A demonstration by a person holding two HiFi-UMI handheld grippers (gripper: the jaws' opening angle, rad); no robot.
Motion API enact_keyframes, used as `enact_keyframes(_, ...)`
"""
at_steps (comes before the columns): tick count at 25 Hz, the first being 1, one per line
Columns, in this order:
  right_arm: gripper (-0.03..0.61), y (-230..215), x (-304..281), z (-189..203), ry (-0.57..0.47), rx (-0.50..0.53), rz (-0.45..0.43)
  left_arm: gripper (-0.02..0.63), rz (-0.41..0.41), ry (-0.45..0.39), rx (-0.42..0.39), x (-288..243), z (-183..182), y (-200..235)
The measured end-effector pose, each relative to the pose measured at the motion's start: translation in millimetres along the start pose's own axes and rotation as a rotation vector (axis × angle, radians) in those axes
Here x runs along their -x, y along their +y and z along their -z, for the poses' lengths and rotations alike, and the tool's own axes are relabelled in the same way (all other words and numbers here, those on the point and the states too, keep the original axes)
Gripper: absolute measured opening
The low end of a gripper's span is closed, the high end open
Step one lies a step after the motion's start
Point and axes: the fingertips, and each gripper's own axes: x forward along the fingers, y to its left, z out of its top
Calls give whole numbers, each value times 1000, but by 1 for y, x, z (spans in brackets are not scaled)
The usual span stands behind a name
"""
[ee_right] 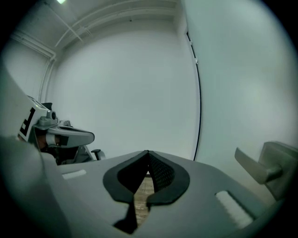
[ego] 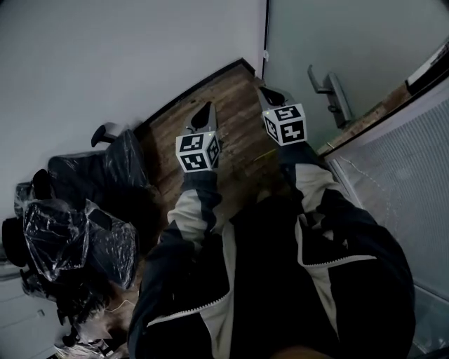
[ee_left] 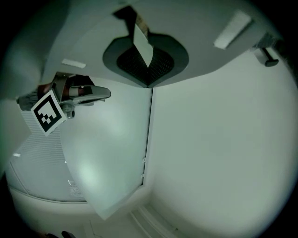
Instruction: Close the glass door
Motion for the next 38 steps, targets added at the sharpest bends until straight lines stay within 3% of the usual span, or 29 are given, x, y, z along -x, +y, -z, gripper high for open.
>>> enact_keyframes(5, 3, -25, -28, -28, -41, 8, 23, 3, 74, -11, -28, -56, -25, -8)
enact_keyframes(10, 3, -61, -18, -27, -39, -22, 117, 3, 210, 14, -45, -109, -29, -38)
enact_keyframes(20, 3, -128, 46, -18, -46, -94, 568, 3, 750, 56, -122, -187, -33, -158)
enact_keyframes(27, 3, -143, 114, 9, 17, -170, 862, 3, 1000, 96, -142, -184, -20, -207)
enact_keyframes(34, 3, -143, 126, 9, 106, -115, 948, 3, 1080, 97, -121, -181, -23, -214)
enact_keyframes(37, 17, -146, 117, 10, 233, 20, 959, 3, 1087, 98, -108, -184, -24, -210)
enact_keyframes(38, 83, -147, 112, 11, 311, 100, 956, 3, 1087, 100, -104, -185, -24, -208)
